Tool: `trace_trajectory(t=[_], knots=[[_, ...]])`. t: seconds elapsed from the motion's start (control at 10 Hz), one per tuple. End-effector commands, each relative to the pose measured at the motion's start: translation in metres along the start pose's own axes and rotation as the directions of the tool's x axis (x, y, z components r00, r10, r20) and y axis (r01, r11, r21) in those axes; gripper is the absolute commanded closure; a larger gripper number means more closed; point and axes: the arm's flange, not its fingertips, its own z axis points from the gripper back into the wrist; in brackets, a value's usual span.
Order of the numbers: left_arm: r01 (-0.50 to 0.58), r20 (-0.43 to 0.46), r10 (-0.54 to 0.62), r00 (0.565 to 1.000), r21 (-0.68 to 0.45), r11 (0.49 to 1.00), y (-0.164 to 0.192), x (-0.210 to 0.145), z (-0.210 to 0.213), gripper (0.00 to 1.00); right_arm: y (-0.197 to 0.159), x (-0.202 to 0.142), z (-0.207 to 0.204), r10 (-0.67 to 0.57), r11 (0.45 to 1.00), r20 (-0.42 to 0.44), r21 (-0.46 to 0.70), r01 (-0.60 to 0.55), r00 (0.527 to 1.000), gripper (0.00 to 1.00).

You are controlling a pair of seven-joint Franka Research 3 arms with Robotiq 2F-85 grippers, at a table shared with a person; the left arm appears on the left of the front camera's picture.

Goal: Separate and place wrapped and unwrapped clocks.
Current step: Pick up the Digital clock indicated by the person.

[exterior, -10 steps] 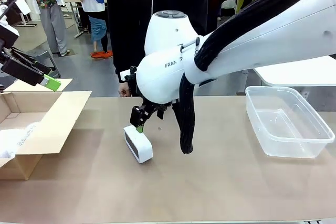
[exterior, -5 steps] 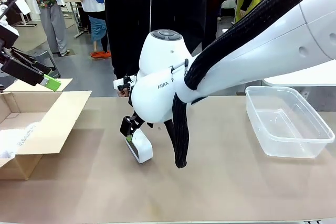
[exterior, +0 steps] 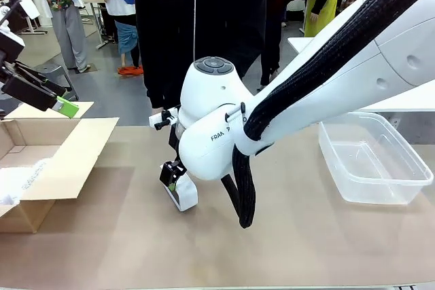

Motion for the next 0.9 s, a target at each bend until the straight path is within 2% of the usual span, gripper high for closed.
trace_trajectory(t=[0.0, 0.5, 0.8], knots=[[-0.009, -0.001, 0.009, 1.000, 0.014, 1.000, -0.002, 0.001, -0.001, 0.00, 0.006, 0.009, -0.009, -0.036, 0.999, 0.022, -0.020, 0.036, 0.999, 0.00], [-0.009, -0.001, 0.009, 1.000, 0.014, 1.000, -0.002, 0.001, -0.001, 0.00, 0.000, 0.011, -0.025, -0.073, 0.997, 0.056, -0.005, 0.073, 0.996, 0.00], [-0.009, -0.001, 0.009, 1.000, 0.014, 1.000, -0.002, 0.001, -0.001, 0.00, -0.001, 0.011, -0.037, -0.048, 0.998, 0.057, -0.044, 0.051, 0.997, 0.00]])
